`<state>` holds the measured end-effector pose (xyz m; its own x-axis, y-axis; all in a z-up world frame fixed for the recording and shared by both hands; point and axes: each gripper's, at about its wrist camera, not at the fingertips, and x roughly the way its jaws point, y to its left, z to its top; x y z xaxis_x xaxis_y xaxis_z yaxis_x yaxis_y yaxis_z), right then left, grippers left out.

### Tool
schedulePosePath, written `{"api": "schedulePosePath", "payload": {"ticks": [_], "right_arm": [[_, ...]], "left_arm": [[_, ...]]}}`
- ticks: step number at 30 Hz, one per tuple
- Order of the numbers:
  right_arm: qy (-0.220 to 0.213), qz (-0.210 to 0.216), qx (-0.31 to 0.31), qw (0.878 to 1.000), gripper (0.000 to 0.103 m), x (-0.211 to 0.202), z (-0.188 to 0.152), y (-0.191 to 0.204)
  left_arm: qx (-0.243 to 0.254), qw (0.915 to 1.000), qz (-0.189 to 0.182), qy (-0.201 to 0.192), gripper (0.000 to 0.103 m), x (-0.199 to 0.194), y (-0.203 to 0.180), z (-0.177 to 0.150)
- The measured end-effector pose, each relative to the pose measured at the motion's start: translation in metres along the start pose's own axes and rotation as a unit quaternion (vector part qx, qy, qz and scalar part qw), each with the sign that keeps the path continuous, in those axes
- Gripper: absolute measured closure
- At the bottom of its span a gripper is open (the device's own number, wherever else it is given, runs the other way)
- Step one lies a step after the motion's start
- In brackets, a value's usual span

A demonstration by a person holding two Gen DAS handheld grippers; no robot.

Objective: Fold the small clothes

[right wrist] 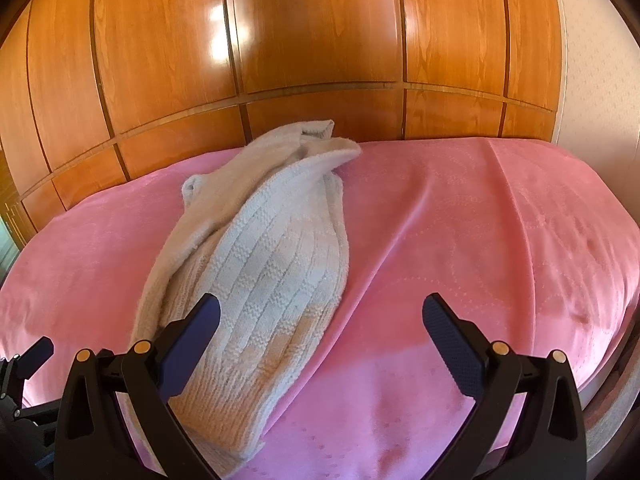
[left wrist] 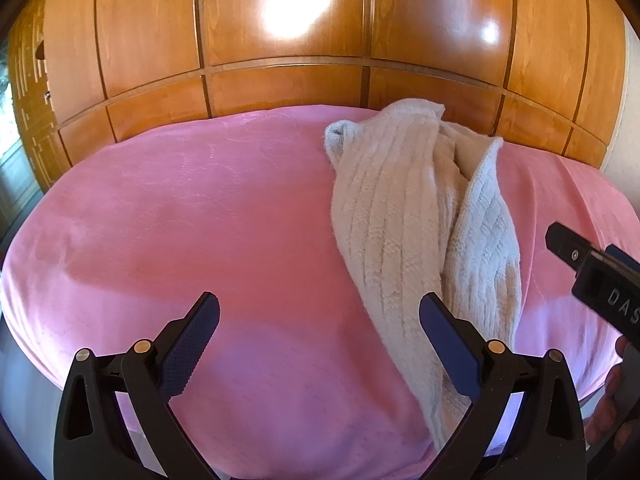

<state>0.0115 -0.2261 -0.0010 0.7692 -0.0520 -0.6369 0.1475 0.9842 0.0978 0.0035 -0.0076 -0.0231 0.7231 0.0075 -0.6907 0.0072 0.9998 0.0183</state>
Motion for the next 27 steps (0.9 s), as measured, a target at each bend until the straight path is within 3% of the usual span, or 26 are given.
{"api": "schedulePosePath", "payload": {"ticks": [3,7,14,19,20,21,22,23,24,25,27], "right_arm": [[-0.004,-0.003,0.003,1.0,0.002,0.0,0.005,-0.003],[-0.006,0.0,0.012,1.0,0.002,0.002,0.014,-0.008],[0.012,0.046,0.027,0.998,0.002,0.024,0.036,-0.003],[0.036,0.072,0.039,0.996,0.002,0.065,0.06,0.005],[0.05,0.075,0.039,0.995,0.002,0.079,0.063,0.006],[0.067,0.085,0.041,0.993,0.003,0.094,0.066,0.007],[0.082,0.09,0.042,0.992,0.014,0.107,0.067,0.007],[0.1,0.089,0.038,0.99,0.026,0.119,0.068,0.007],[0.124,0.104,0.037,0.986,0.05,0.132,0.068,0.005],[0.134,0.116,0.039,0.983,0.062,0.137,0.069,0.002],[0.122,0.121,0.017,0.985,0.072,0.133,0.071,-0.003]], "left_arm": [[0.005,0.9999,-0.009,0.008,0.008,0.003,-0.002,-0.001],[0.017,0.9992,-0.025,0.027,0.023,0.012,-0.008,-0.003],[0.018,0.9976,-0.055,0.038,0.025,0.016,-0.012,-0.007],[0.041,0.9962,-0.069,0.035,0.025,0.016,-0.023,-0.008],[0.044,0.9957,-0.072,0.038,0.028,0.019,-0.025,-0.009],[0.043,0.9944,-0.086,0.045,0.049,0.025,-0.026,-0.011],[0.042,0.9931,-0.096,0.053,0.078,0.03,-0.025,-0.013],[0.036,0.9906,-0.111,0.07,0.085,0.036,-0.024,-0.014],[0.023,0.9893,-0.121,0.078,0.089,0.04,-0.021,-0.014],[0.016,0.9886,-0.13,0.075,0.094,0.039,-0.018,-0.013],[0.013,0.9875,-0.145,0.061,0.095,0.032,-0.011,-0.007]]}}
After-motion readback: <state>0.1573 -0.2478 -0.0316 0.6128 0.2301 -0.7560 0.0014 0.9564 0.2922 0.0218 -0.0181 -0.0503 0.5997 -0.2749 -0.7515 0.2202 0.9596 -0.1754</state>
